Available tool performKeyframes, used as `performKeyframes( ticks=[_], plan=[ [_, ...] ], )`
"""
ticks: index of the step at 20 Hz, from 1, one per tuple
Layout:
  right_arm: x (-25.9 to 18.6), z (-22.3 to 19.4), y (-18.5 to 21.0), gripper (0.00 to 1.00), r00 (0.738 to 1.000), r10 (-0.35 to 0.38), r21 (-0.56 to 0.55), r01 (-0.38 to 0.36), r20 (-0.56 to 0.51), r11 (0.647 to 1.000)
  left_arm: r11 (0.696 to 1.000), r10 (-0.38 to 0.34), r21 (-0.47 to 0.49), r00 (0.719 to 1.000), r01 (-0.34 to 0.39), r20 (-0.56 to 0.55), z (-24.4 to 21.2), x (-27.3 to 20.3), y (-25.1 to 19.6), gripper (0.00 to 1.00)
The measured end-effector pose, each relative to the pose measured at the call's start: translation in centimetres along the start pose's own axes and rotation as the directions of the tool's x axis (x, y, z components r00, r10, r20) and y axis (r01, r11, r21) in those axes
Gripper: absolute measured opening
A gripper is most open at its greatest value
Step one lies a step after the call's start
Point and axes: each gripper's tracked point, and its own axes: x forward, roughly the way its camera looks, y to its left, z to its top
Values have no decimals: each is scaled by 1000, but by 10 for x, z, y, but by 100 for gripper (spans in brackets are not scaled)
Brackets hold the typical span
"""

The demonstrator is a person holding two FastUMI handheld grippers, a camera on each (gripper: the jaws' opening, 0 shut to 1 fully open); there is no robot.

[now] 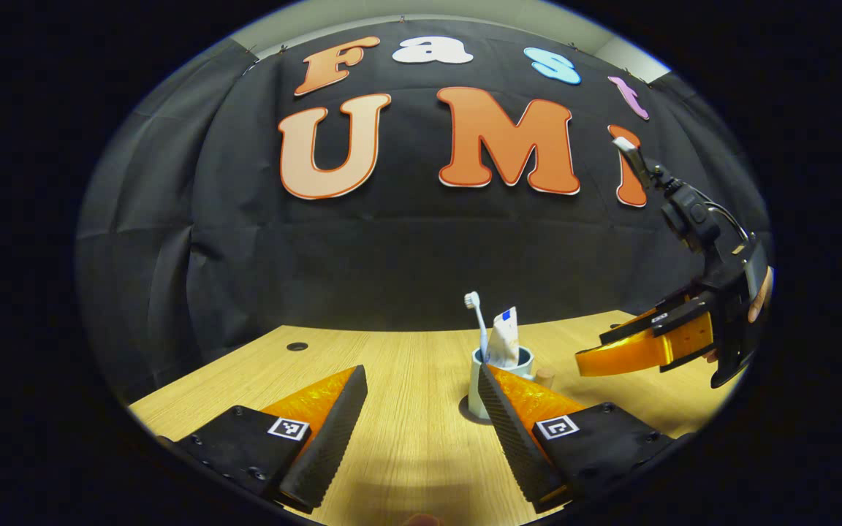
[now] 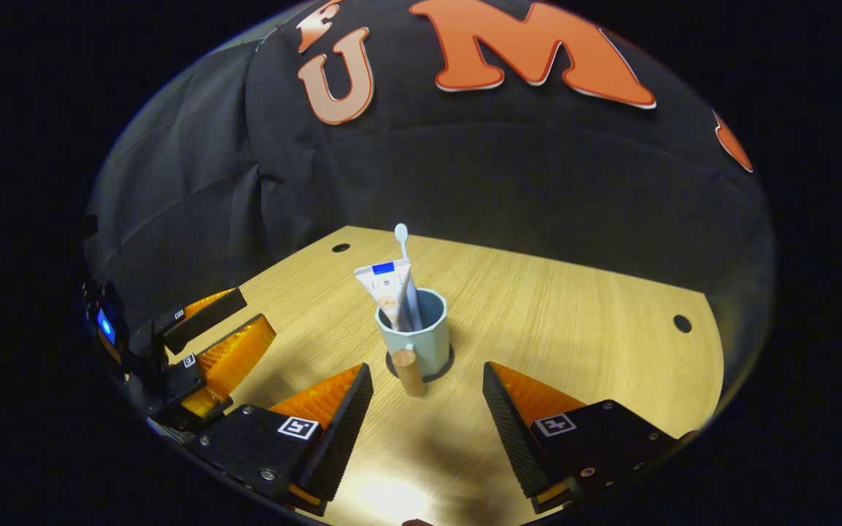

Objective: Put the toothbrush and toothpaste on the desktop into the cup, then pick up the cup and place it on the coaster on the desktop.

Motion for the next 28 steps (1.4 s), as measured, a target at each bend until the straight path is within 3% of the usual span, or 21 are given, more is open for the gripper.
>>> performKeyframes(
  ticks=[3, 6, 10, 15, 20, 28],
  plan=[
    [-21, -5, -7, 92, 998, 26, 38, -28, 55, 999, 1000, -21, 1, 999, 21, 36, 17, -1, -16, 96],
    [-36, -9, -35, 92, 992, -46, 35, 42, 116, 998, 999, -42, -5, 997, 43, 65, 30, -2, -34, 97],
    [-60, -3, -60, 92, 966, -136, 20, 135, 221, 991, 998, -68, -7, 992, 69, 102, 46, -2, -56, 96],
    [-78, 9, -69, 92, 906, -200, 34, 202, 372, 979, 996, -86, 4, 987, 86, 139, 57, -7, -71, 96],
    [-99, 19, -81, 92, 826, -302, 57, 314, 476, 948, 998, -57, 25, 979, 53, 196, 74, -23, -52, 98],
    [-112, 27, -76, 92, 771, -331, 78, 346, 544, 935, 1000, 4, -8, 967, -2, 255, 83, -38, -24, 98]
  ],
)
